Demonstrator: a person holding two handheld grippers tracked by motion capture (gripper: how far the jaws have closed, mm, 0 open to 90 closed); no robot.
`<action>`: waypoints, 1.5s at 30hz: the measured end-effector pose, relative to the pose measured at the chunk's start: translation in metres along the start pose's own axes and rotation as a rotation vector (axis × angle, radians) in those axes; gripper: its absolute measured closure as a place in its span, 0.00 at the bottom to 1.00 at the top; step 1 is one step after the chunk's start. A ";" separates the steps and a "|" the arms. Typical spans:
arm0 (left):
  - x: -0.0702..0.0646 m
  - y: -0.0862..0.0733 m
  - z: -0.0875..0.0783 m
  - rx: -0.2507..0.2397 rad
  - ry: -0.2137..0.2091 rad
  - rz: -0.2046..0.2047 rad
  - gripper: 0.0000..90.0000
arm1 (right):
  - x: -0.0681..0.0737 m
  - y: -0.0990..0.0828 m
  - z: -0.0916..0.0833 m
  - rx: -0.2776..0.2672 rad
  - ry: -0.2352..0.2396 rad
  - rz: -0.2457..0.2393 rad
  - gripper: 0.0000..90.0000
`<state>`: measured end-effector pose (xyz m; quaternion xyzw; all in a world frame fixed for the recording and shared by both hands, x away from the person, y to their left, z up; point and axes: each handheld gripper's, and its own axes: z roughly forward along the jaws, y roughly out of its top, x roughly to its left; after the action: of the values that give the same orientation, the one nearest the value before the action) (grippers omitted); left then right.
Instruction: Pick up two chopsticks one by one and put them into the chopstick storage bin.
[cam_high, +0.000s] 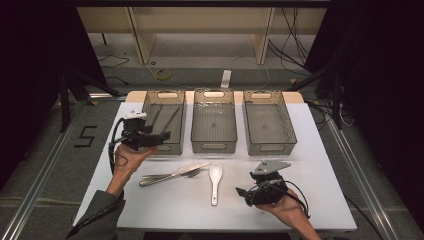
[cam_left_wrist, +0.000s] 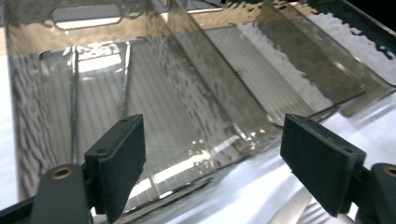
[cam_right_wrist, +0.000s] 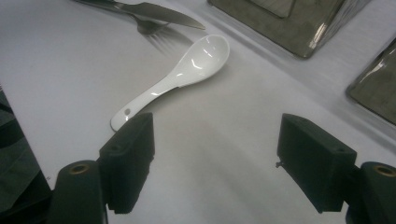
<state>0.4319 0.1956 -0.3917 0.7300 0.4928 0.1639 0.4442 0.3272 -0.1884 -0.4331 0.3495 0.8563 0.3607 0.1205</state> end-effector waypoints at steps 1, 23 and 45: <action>-0.002 -0.002 -0.002 -0.010 -0.012 -0.001 0.24 | 0.001 0.001 0.001 0.000 -0.001 0.000 0.31; -0.039 -0.037 -0.017 -0.070 -0.220 0.024 0.19 | 0.020 0.019 0.028 -0.009 0.105 -0.068 0.50; -0.053 -0.054 -0.025 -0.051 -0.216 0.071 0.18 | 0.036 0.034 0.071 0.049 0.194 -0.130 0.89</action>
<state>0.3594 0.1680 -0.4109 0.7490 0.4113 0.1125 0.5071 0.3509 -0.1088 -0.4577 0.2595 0.8934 0.3630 0.0516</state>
